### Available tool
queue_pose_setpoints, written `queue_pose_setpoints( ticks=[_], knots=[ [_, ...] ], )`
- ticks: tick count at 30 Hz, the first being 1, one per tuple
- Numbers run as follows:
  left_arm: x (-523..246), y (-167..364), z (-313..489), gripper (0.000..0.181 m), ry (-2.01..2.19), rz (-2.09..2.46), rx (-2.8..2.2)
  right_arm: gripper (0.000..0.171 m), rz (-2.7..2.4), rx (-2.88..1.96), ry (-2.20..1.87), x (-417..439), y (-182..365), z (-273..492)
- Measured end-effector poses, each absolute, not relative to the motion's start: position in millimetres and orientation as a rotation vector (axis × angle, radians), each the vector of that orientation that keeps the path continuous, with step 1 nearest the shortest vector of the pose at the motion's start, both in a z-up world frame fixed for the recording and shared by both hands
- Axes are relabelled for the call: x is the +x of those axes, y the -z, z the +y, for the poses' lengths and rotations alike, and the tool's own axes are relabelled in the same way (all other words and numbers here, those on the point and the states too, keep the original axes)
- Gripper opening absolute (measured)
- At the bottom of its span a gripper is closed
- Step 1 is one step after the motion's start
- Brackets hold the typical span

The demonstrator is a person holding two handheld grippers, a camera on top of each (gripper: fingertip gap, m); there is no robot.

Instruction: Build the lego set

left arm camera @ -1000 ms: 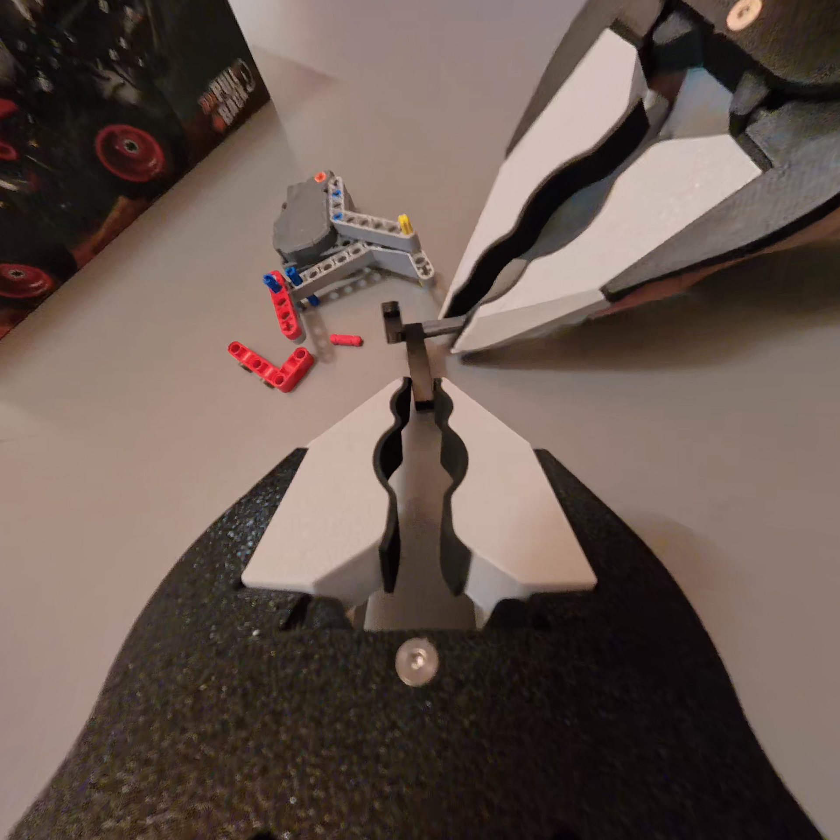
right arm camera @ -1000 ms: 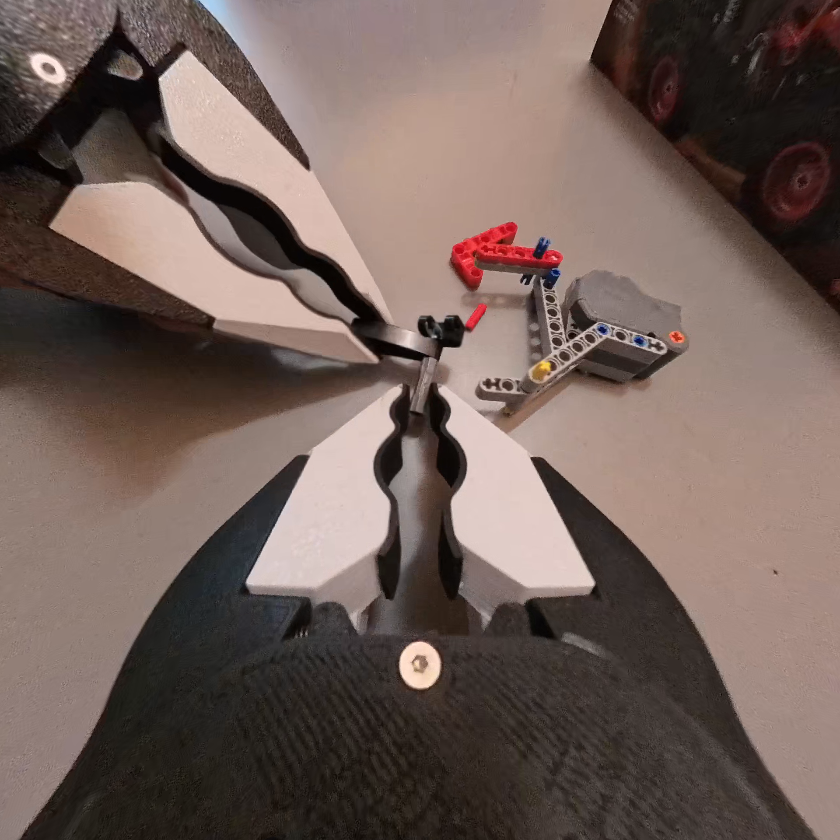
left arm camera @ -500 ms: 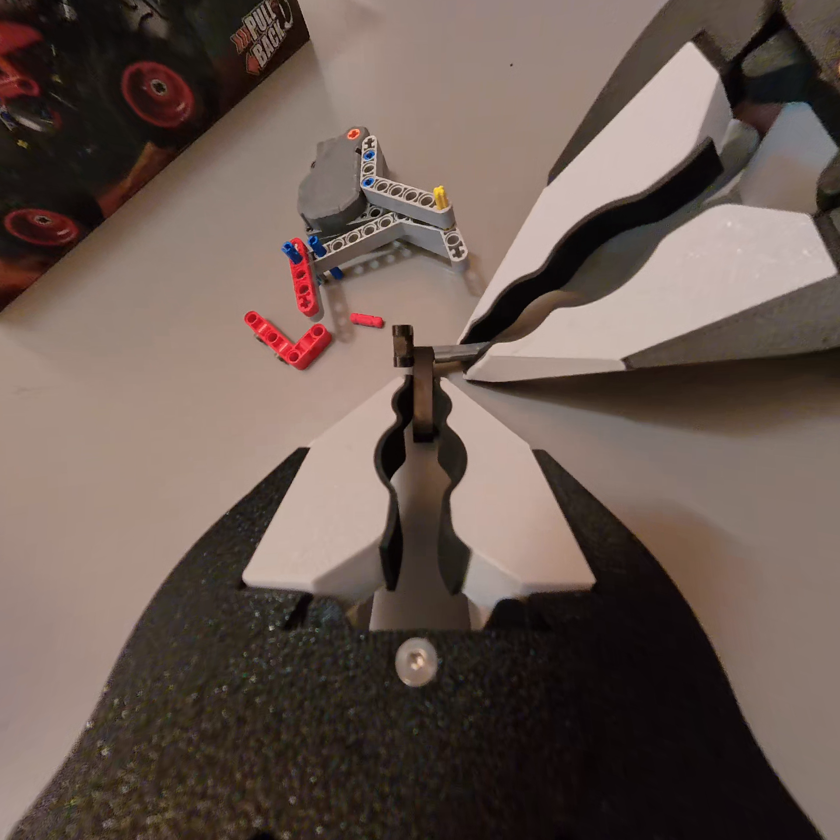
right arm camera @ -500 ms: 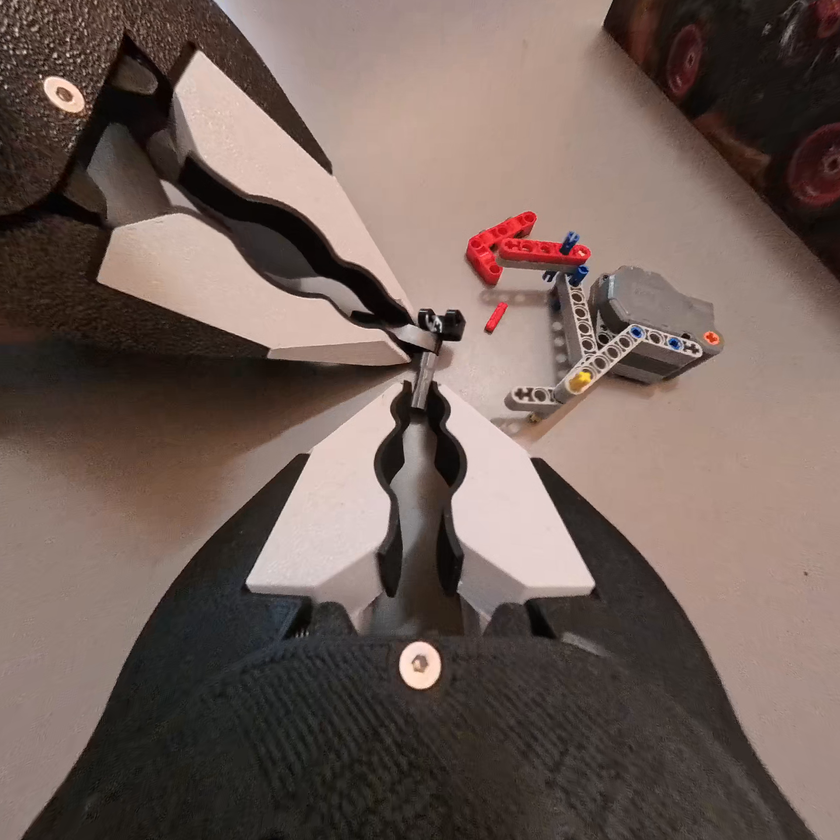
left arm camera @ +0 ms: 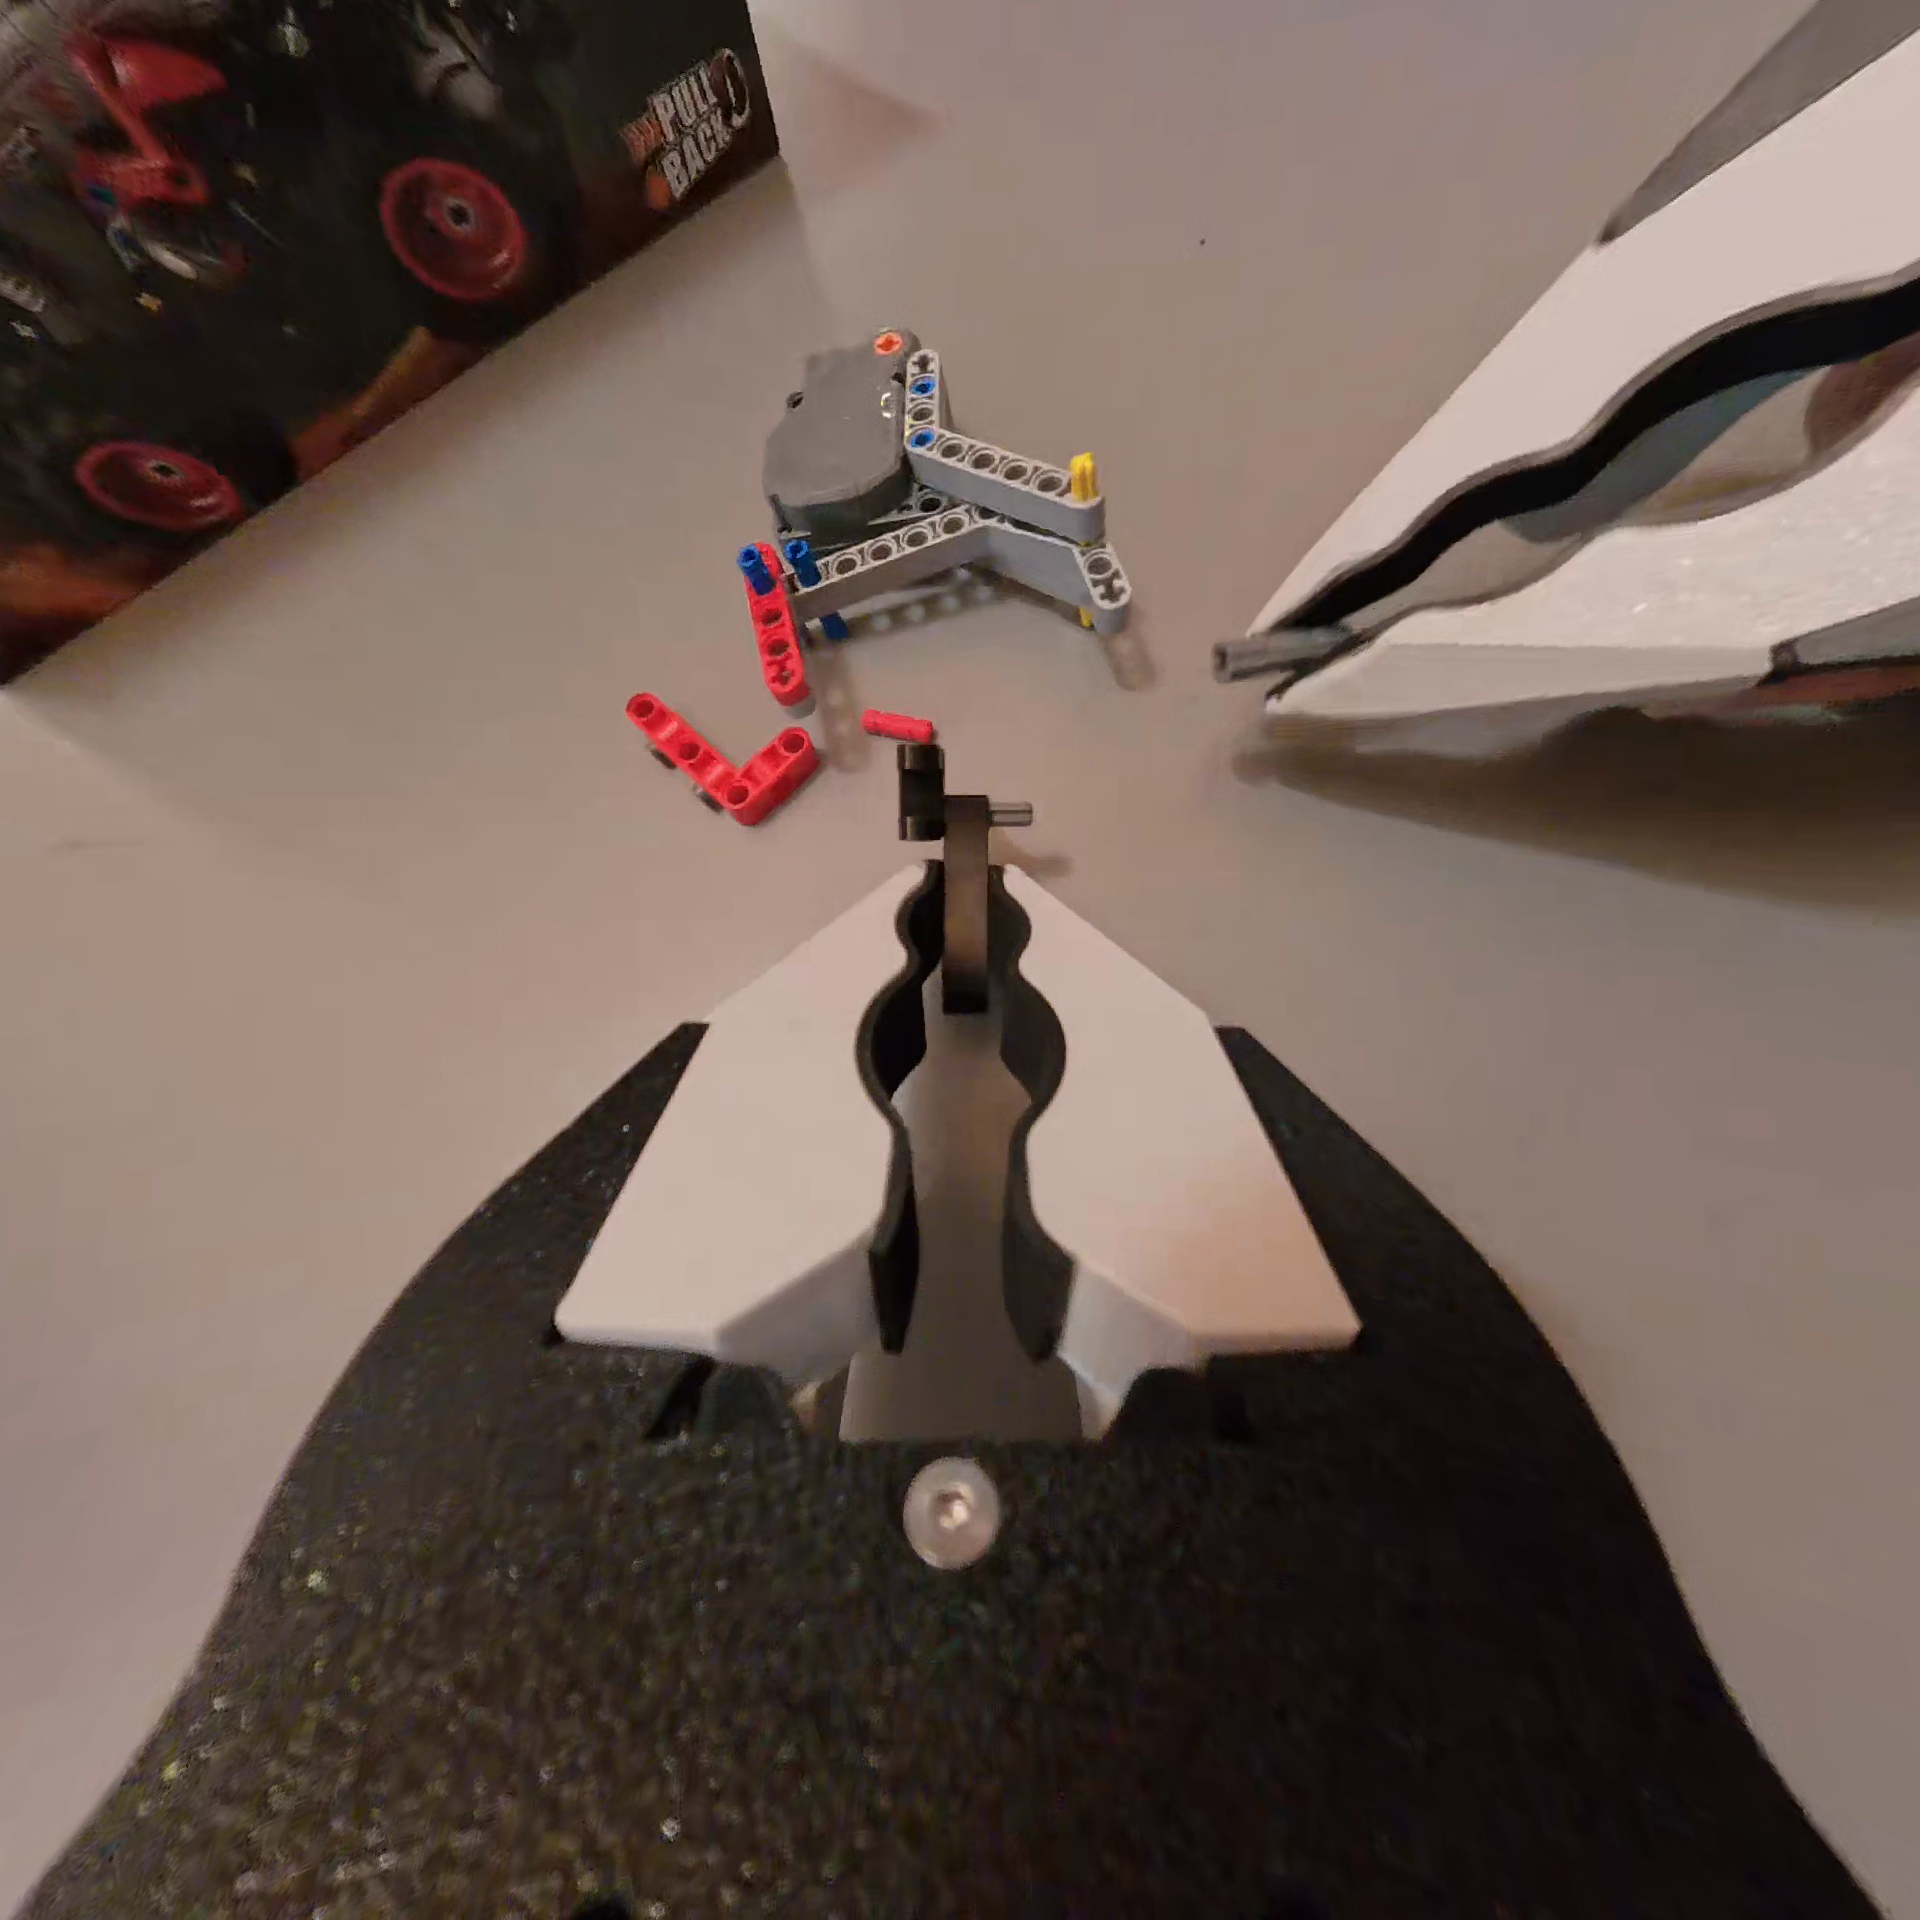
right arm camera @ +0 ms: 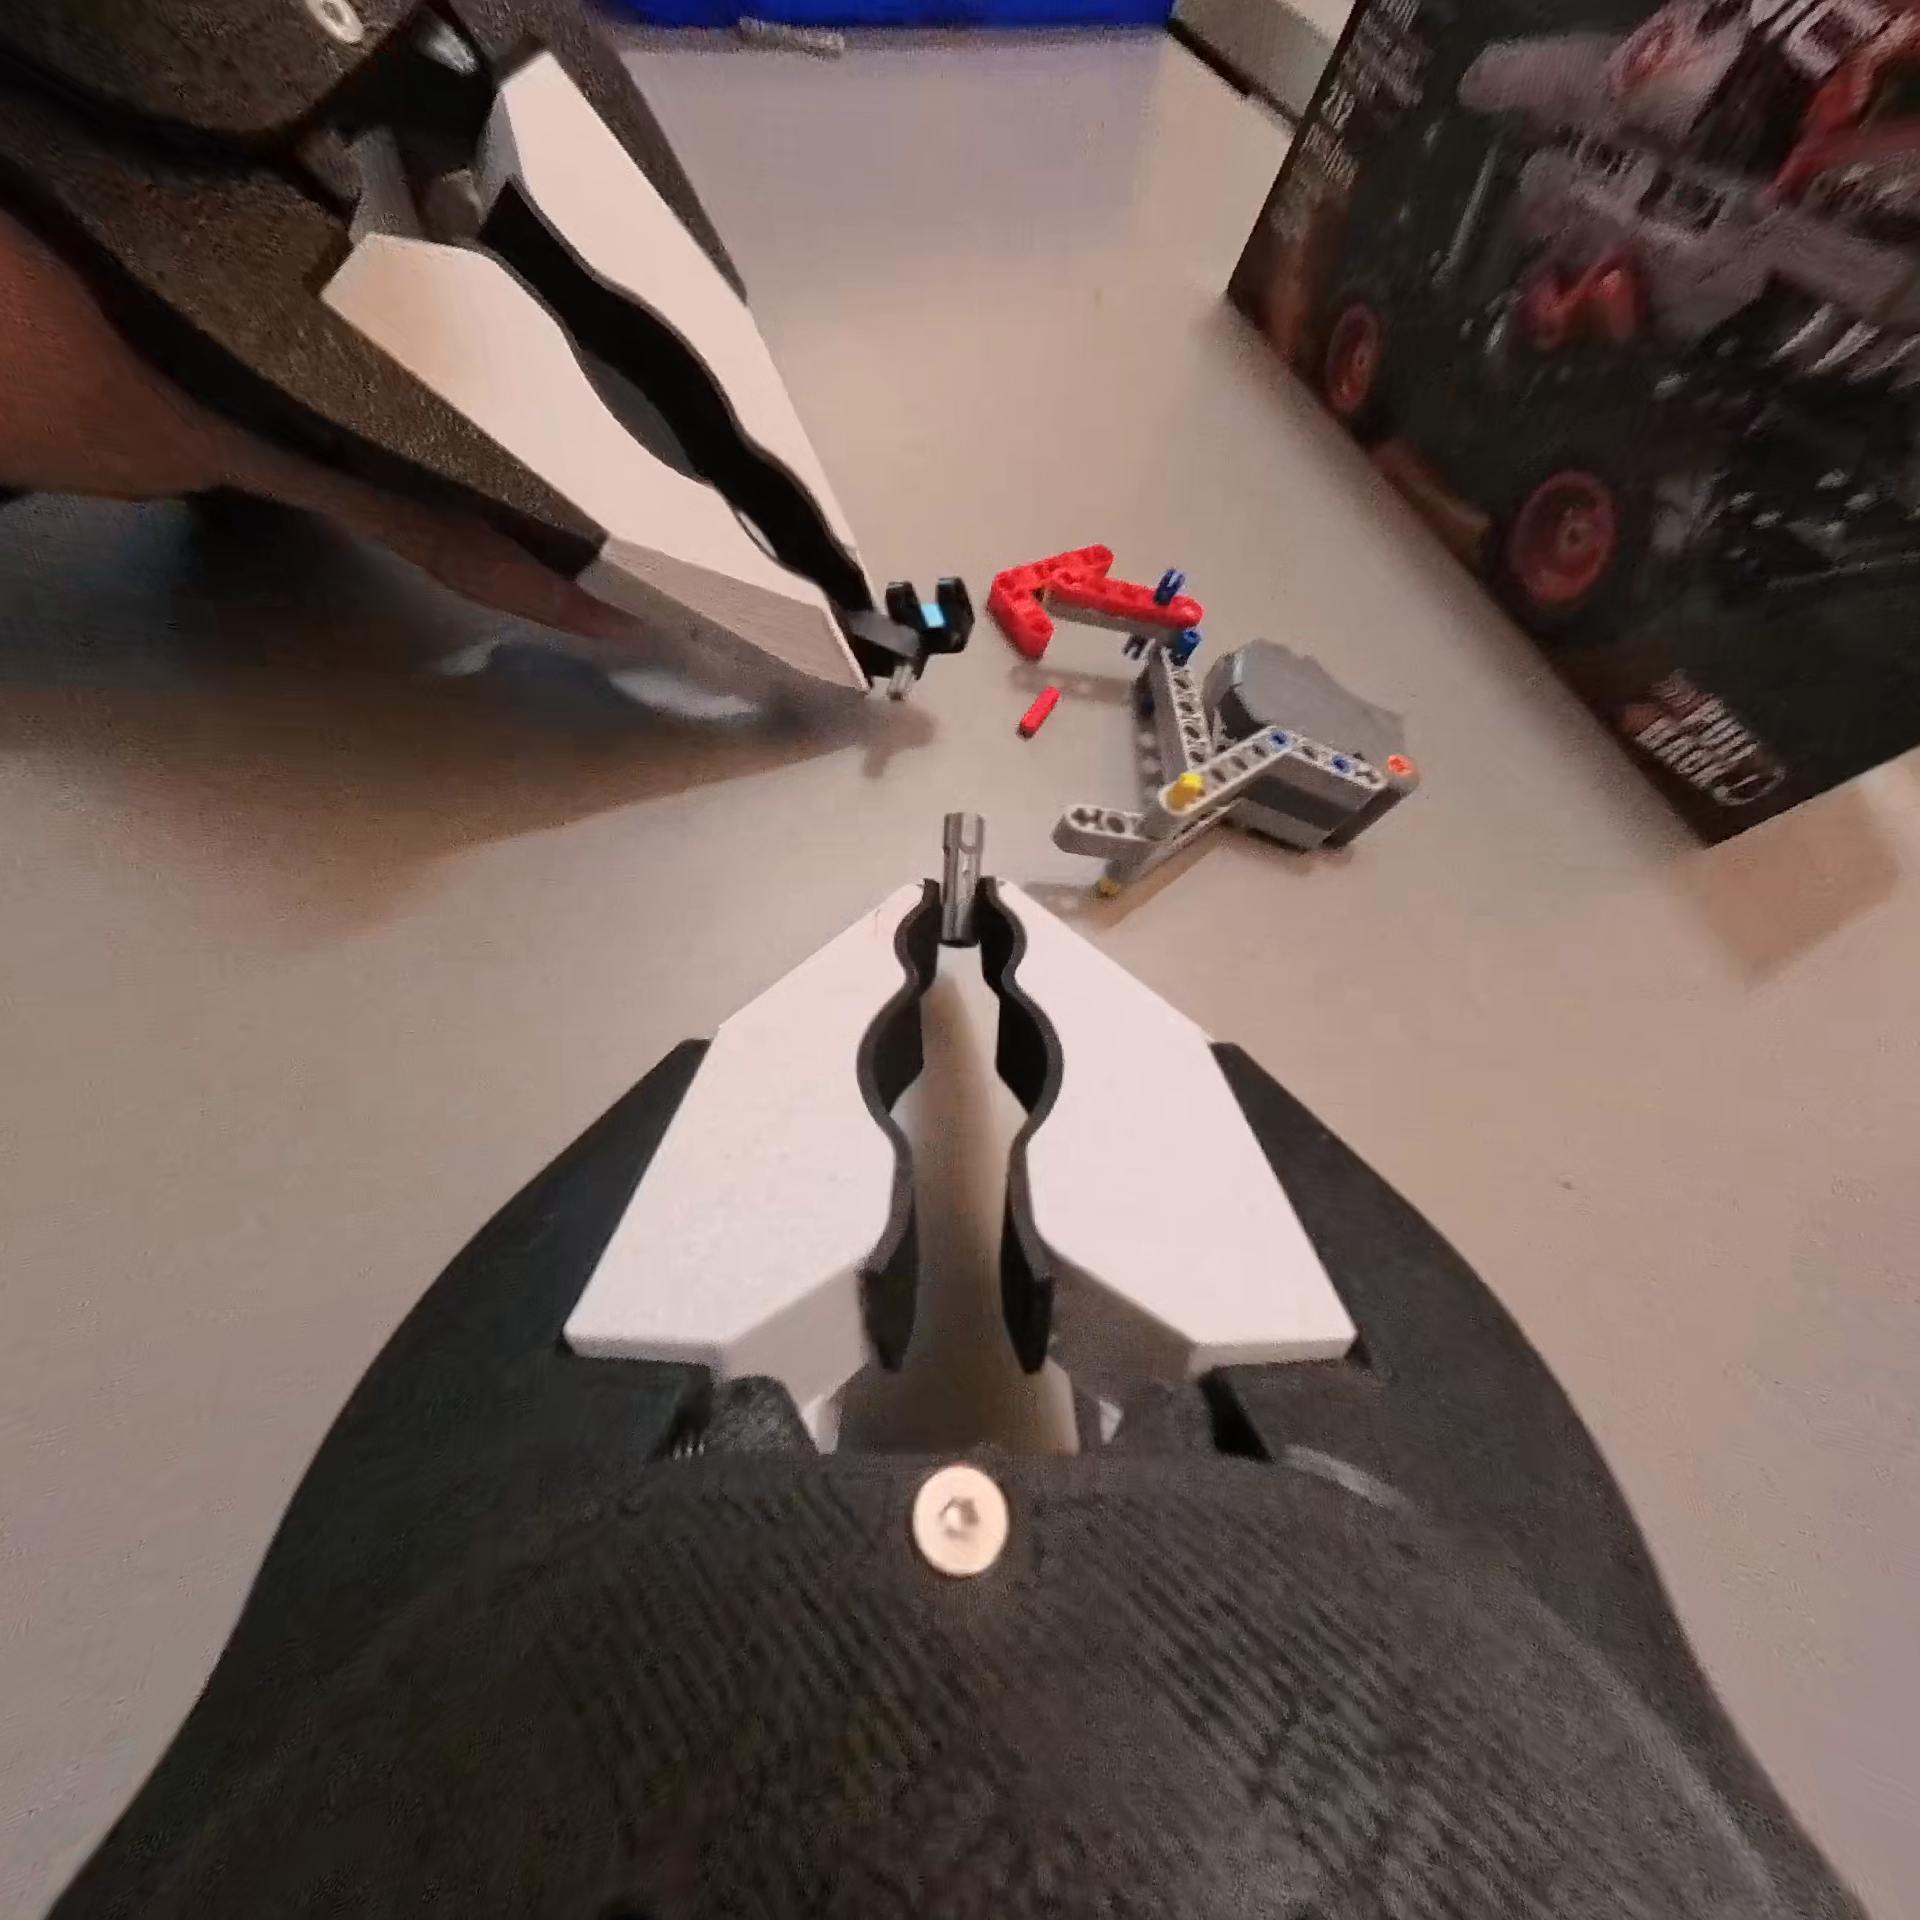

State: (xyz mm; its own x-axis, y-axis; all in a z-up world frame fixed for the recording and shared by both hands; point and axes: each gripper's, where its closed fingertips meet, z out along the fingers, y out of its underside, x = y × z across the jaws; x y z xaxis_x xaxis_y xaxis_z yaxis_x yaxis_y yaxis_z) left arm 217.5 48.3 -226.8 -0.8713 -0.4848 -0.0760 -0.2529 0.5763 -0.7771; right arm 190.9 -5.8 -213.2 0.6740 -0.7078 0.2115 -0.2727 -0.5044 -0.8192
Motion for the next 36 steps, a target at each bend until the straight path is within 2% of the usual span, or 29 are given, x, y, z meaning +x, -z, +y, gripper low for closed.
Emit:
queue_pose_setpoints(
  ticks=[3,11,16,19,21,23,24,25,27,30,32,34,36],
  knots=[
    [215,232,48,0.005,1.155,2.567,-0.592,0.006,0.623,-2.042,0.832,193,191,-27],
    [213,237,46,0.005,1.114,2.591,-0.55,0.005,0.411,-1.51,1.197,183,82,-169],
    [212,237,46,0.005,1.121,2.599,-0.553,0.006,0.266,-1.229,1.094,146,31,-220],
    [212,237,45,0.005,1.123,2.6,-0.549,0.006,0.582,-1.241,1.182,177,36,-278],
    [212,237,45,0.005,1.125,2.603,-0.551,0.006,1.025,-1.357,1.221,213,73,-338],
    [212,237,45,0.005,1.125,2.603,-0.551,0.006,1.329,-1.52,1.082,233,116,-366],
    [212,237,45,0.005,1.124,2.602,-0.55,0.007,1.392,-1.58,1.021,241,131,-370],
    [212,237,45,0.005,1.123,2.6,-0.547,0.016,1.451,-1.623,0.993,248,143,-375],
    [211,237,45,0.005,1.12,2.599,-0.535,0.05,1.514,-1.683,1.006,259,155,-382],
    [207,237,43,0.005,1.123,2.609,-0.487,0.082,1.537,-1.671,1.044,260,150,-377],
    [203,237,43,0.005,1.118,2.608,-0.412,0.092,1.528,-1.664,1.112,251,130,-367],
    [200,236,43,0.005,1.108,2.596,-0.302,0.091,1.377,-1.707,1.142,237,104,-320],
    [197,235,43,0.005,1.088,2.551,-0.158,0.061,0.983,-1.851,1.026,219,92,-223]
  ],
)
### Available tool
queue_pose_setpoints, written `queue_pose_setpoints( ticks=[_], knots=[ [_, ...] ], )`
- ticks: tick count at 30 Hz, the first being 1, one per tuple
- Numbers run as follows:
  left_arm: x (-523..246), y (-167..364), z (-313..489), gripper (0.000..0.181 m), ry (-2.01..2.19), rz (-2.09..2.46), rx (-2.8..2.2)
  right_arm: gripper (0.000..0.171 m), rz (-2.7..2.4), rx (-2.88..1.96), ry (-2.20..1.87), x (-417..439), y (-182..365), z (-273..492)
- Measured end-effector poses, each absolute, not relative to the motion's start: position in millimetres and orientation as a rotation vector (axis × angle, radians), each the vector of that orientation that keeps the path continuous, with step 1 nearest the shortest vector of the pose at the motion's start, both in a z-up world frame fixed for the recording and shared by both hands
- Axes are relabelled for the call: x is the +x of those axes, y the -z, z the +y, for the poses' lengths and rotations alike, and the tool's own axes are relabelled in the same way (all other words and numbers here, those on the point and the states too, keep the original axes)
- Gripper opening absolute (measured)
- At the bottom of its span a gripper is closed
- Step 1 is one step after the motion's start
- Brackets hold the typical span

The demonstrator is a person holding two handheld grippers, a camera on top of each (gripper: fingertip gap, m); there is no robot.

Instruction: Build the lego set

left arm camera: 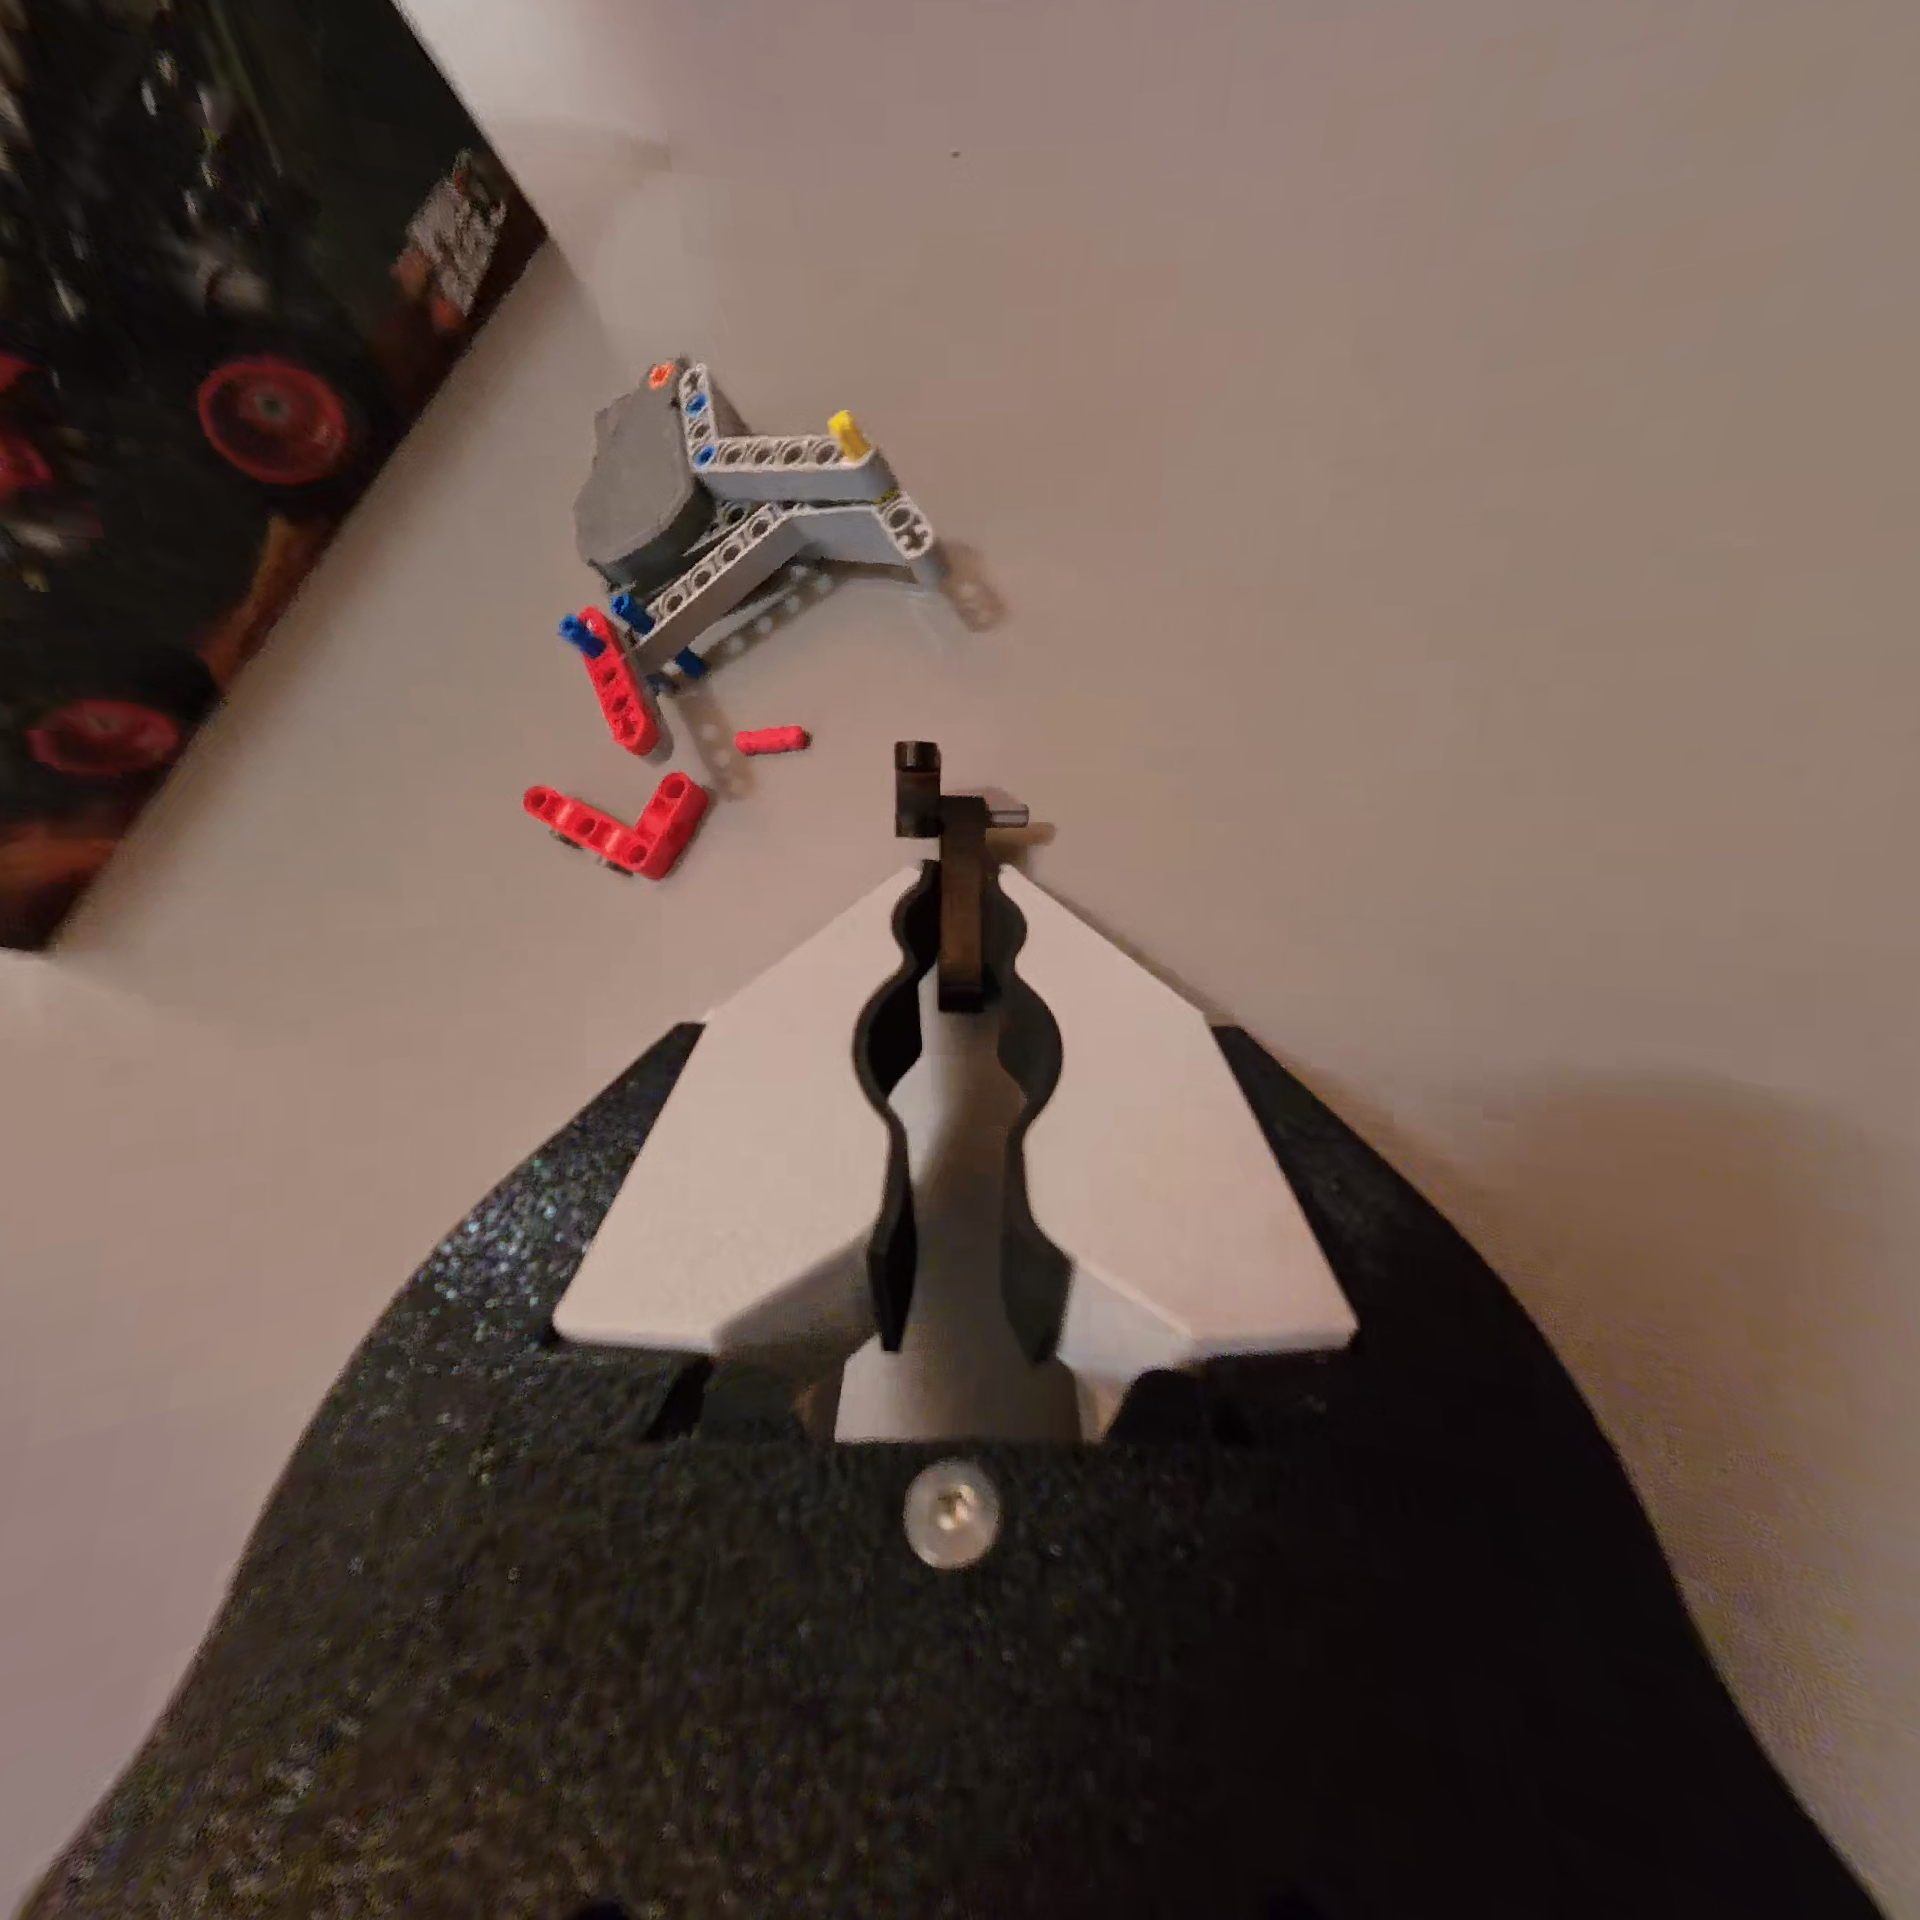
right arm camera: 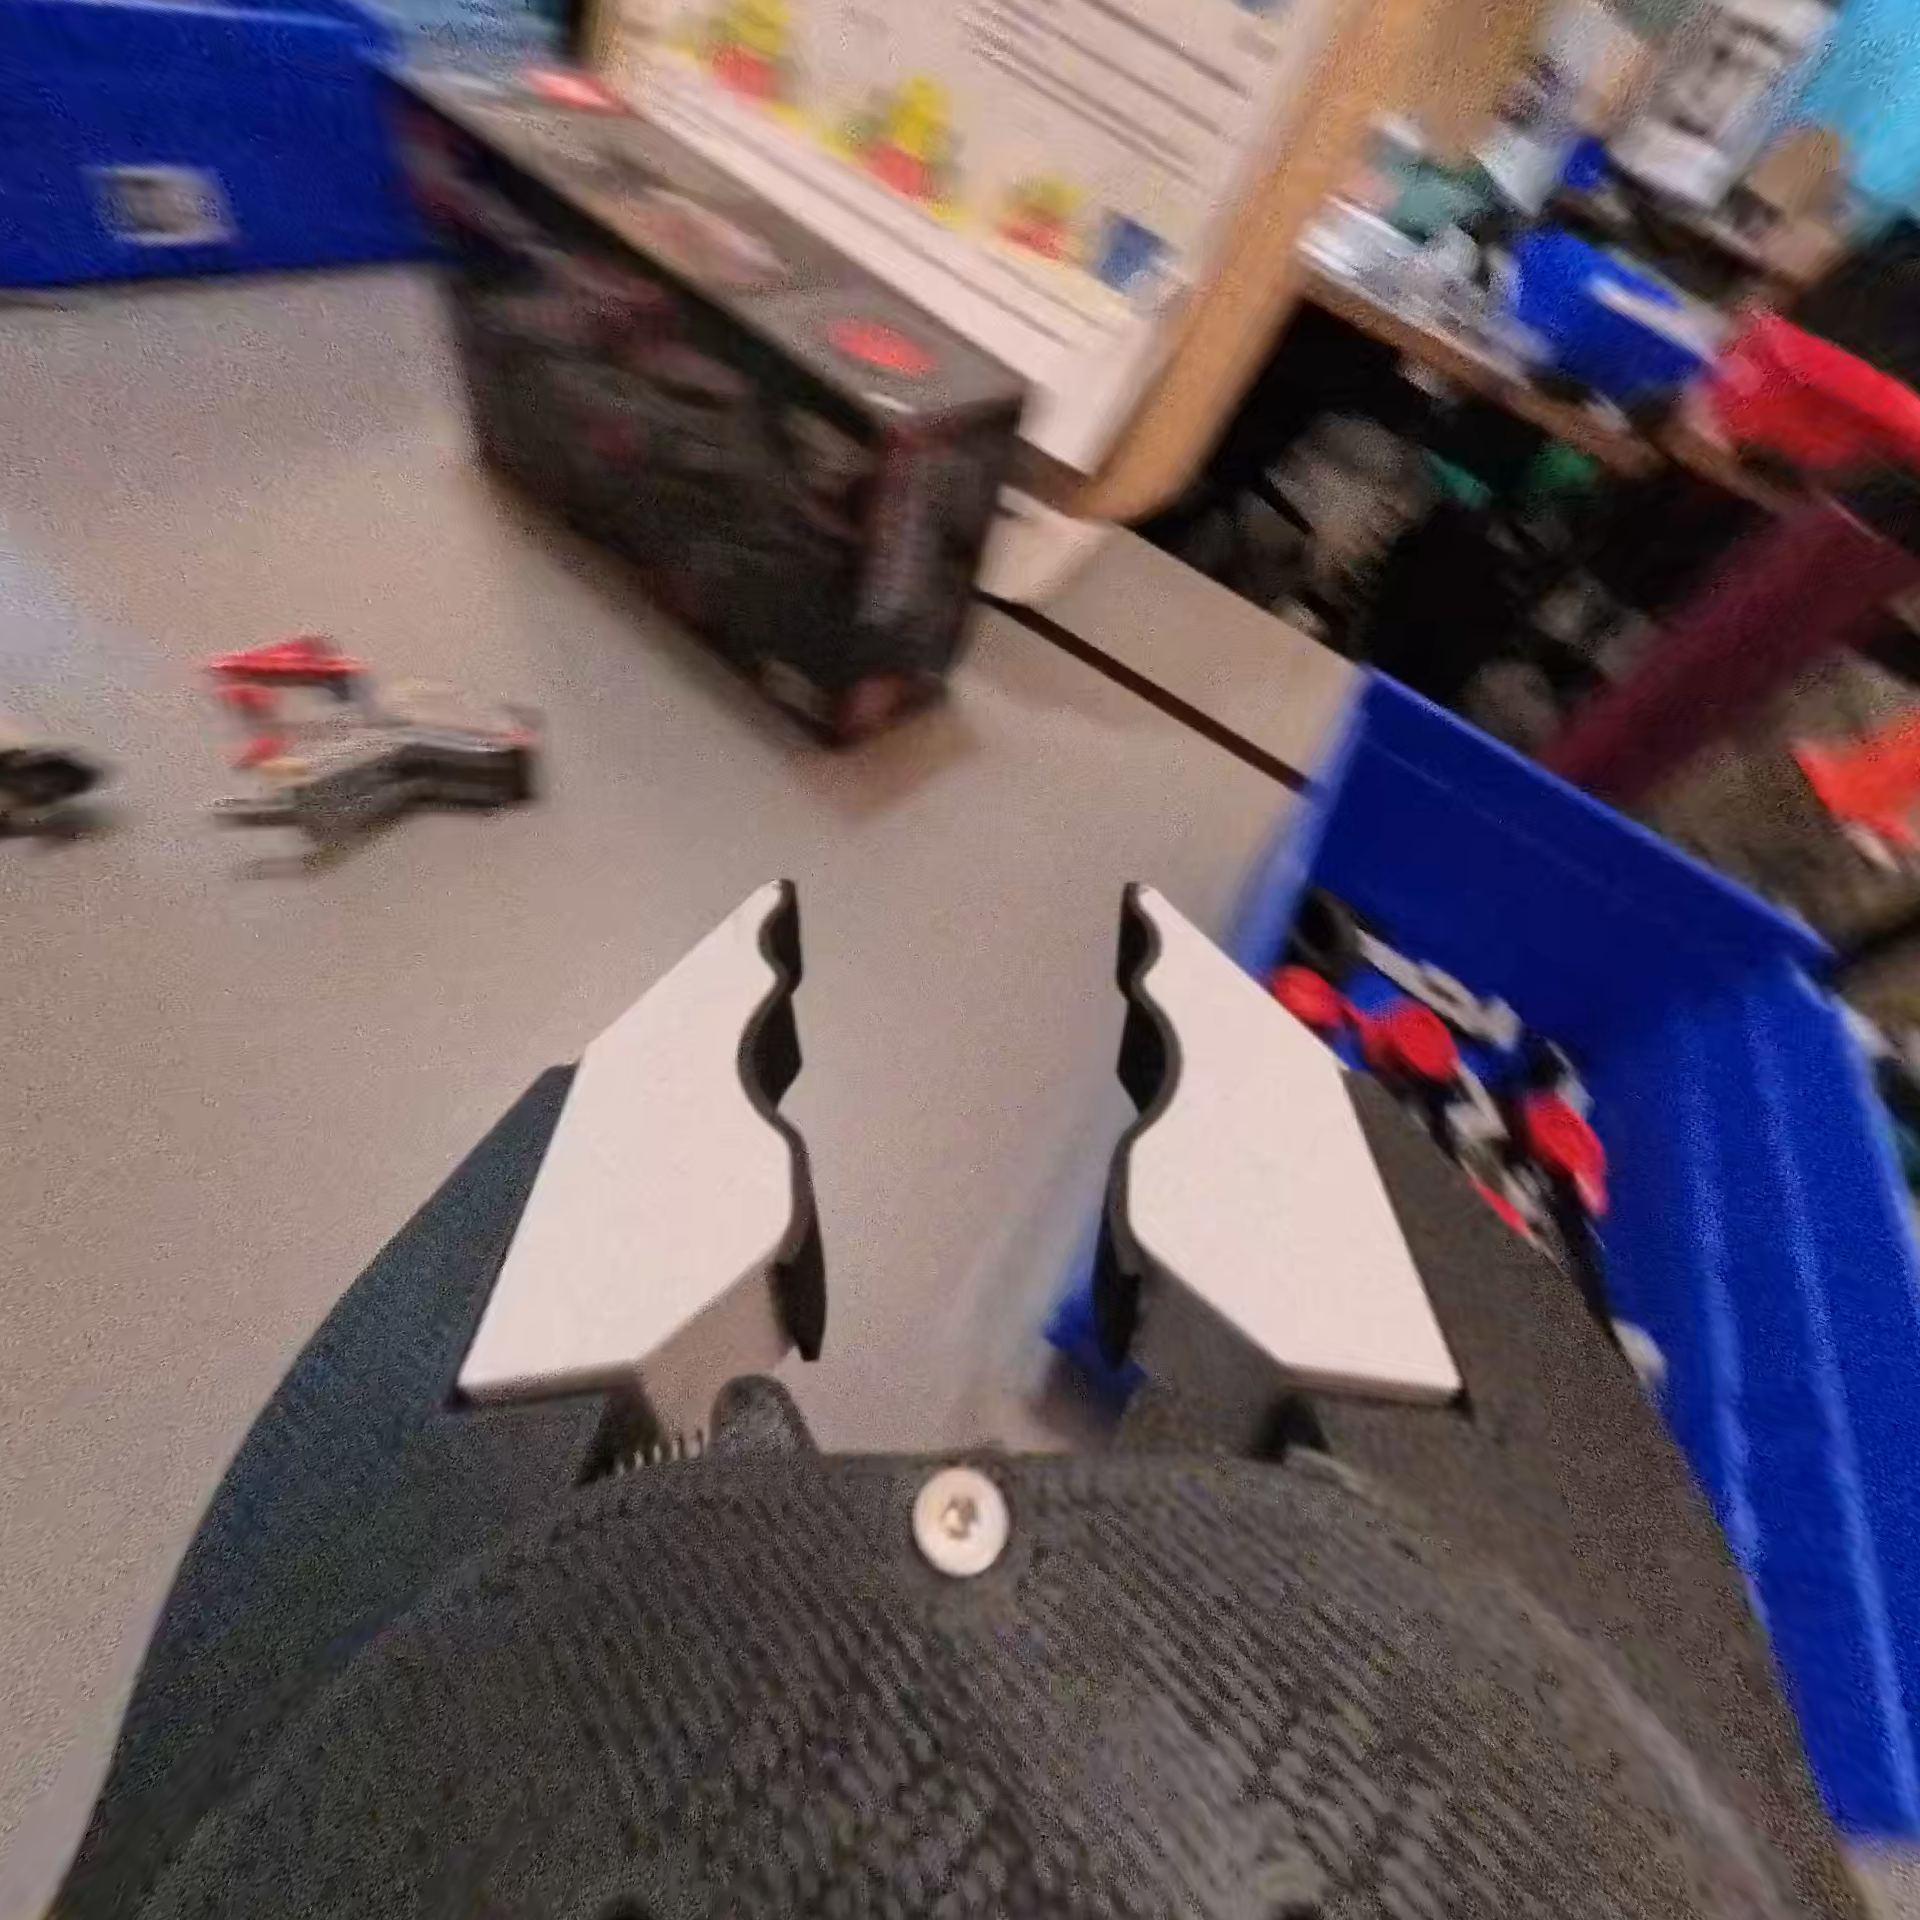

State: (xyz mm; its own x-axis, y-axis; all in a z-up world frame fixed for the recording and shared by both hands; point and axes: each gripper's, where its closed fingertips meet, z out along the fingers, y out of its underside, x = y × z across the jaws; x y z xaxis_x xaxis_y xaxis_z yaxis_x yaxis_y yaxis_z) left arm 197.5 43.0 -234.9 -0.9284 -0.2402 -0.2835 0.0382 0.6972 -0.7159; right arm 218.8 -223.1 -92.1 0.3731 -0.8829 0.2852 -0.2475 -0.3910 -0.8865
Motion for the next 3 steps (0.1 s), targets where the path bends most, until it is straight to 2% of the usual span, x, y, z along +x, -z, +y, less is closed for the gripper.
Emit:
queue_pose_setpoints(
  ticks=[3],
  knots=[
    [191,229,37,0.005,1.104,2.462,0.057,0.036,0.478,-2.033,0.779,179,123,-89]
  ],
)
